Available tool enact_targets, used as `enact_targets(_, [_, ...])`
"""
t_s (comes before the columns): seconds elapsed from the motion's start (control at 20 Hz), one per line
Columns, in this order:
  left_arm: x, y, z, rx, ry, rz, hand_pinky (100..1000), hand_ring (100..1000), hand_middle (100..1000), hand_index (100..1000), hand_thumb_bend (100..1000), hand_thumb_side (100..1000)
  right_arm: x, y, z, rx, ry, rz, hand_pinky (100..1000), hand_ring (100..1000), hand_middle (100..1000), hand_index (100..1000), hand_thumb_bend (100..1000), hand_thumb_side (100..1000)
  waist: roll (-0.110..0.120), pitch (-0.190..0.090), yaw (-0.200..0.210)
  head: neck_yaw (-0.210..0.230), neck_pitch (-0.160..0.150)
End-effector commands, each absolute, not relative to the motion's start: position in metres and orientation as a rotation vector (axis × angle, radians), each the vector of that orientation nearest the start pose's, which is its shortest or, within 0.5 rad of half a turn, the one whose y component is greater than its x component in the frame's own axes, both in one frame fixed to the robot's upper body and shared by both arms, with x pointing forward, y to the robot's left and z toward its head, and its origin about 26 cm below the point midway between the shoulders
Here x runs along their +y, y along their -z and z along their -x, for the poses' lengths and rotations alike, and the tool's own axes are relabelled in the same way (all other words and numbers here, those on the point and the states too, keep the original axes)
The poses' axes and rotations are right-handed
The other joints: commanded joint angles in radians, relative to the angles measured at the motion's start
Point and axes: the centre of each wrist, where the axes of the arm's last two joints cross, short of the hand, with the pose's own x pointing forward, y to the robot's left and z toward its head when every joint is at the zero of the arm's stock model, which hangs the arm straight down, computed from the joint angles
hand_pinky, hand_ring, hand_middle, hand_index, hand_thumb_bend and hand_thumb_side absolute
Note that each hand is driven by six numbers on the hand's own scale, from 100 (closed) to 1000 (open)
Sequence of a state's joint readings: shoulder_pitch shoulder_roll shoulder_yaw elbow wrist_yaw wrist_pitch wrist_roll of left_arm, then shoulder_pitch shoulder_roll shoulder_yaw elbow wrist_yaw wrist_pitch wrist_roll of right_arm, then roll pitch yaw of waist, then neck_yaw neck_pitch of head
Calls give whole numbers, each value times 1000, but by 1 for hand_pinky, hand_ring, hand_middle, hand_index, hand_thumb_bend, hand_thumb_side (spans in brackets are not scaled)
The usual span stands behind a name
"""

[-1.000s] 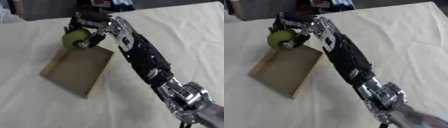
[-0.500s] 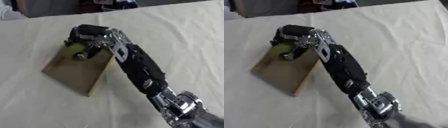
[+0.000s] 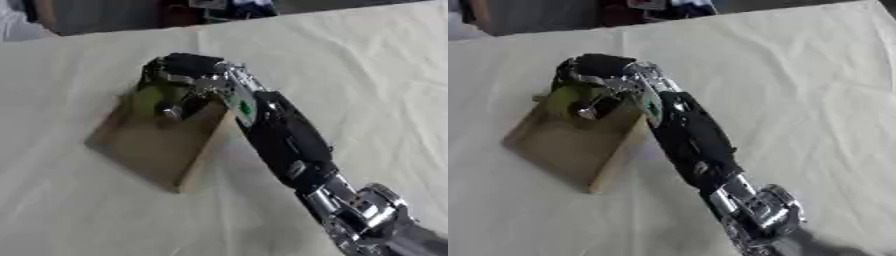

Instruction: Pick up objects on the table and place them in the box.

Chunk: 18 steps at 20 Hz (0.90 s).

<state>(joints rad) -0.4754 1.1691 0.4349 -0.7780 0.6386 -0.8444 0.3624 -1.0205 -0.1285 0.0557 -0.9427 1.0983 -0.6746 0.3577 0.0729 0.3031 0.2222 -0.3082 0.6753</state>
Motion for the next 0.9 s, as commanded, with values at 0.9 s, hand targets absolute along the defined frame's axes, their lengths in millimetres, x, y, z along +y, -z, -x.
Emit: enact_targets(0.9, [662, -305, -221, 2847, 723, 1470, 786, 844, 731, 869, 100, 381, -336, -359, -396, 3128, 1051, -1003, 788, 826, 775, 833, 100, 100, -5, -96, -85, 81, 52])
